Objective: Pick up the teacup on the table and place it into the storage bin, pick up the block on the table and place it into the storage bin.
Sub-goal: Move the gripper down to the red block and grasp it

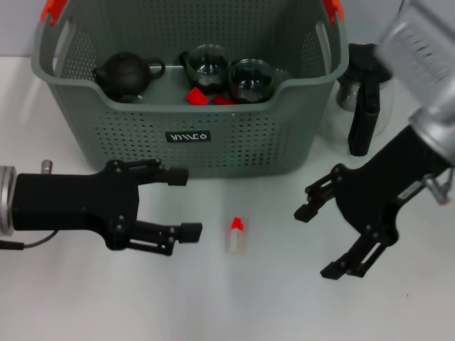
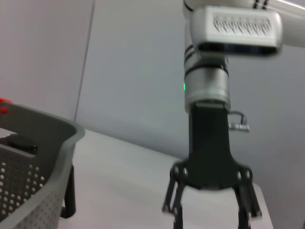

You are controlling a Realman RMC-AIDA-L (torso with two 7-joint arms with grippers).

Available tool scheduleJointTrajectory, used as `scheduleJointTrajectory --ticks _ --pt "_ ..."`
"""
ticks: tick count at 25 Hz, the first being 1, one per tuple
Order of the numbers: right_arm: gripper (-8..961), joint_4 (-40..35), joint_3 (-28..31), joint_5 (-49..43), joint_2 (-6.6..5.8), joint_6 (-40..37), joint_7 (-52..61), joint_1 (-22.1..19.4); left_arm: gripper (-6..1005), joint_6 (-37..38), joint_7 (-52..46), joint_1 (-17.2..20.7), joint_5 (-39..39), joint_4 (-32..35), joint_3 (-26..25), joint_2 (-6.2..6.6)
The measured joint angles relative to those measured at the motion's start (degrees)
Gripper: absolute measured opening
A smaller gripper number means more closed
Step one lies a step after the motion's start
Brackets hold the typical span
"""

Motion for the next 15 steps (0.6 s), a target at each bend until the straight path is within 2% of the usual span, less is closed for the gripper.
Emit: scheduleJointTrajectory --ticks 4,6,10,15 --pt "942 -0.05 -4.17 -5.69 2.23 2.92 -0.24 2.29 948 -0.17 0.22 -0.38 -0.33 -2.22 -2.71 0.04" --pt "942 -0.08 -6.43 -7.12 2.96 3.75 -0.54 3.04 948 -0.32 0.37 -0.4 -0.38 -2.88 -3.12 -0.04" --pt "941 0.02 -7.85 -7.85 3.53 5.44 -1.19 3.96 947 -1.01 0.49 -0.56 -0.54 -5.32 -3.85 -0.04" --pt "942 0.32 -6.12 -7.65 3.61 7.62 1.3 3.85 947 -1.12 0.68 -0.75 -0.12 -6.14 -3.93 -0.02"
